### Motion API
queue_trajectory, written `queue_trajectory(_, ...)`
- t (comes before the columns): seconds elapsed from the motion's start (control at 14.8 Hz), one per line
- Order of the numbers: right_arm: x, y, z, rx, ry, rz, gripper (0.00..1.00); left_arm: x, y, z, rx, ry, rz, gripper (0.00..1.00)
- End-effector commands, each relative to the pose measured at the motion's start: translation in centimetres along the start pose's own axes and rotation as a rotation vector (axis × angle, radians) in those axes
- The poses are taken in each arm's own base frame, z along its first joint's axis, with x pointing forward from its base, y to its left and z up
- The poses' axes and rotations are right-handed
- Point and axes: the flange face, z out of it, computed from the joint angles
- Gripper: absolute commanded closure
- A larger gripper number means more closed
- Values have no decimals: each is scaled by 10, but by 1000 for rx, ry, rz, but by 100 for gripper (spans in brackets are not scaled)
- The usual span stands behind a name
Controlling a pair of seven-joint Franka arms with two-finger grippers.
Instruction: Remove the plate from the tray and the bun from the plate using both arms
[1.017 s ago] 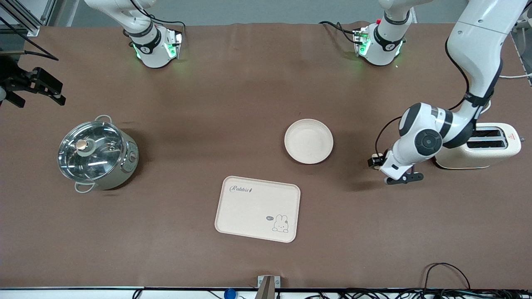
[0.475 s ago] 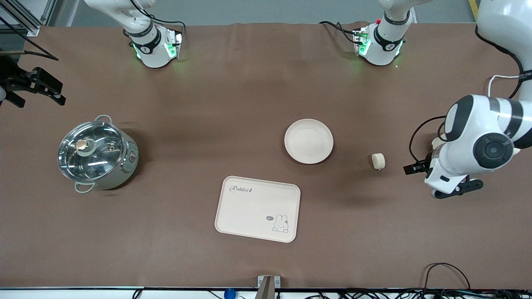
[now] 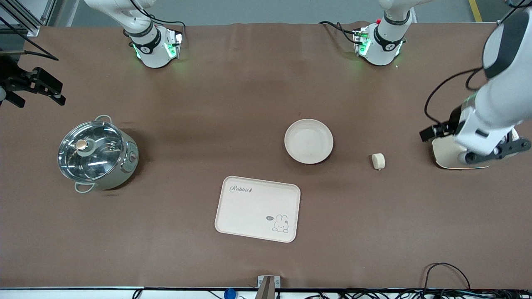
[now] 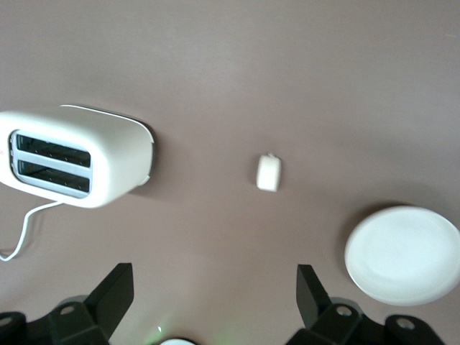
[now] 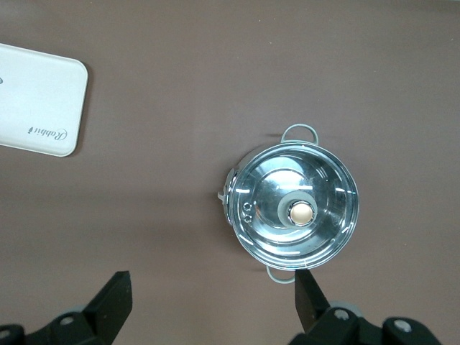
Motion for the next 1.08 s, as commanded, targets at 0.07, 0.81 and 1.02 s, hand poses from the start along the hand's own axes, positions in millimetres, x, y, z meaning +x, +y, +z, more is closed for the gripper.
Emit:
queue_trajectory(0.07, 0, -1, -3, -19, -1, -4, 0, -24, -28, -36, -44, 38, 66, 0)
queue_trajectory(0.81, 1, -1, -3, -19, 4, -2, 0, 5, -99, -40, -156, 89, 102, 0)
queue_trajectory(1.02, 2, 0, -5, -21, 13, -2, 0, 5, -98, -40, -153, 88, 89, 0)
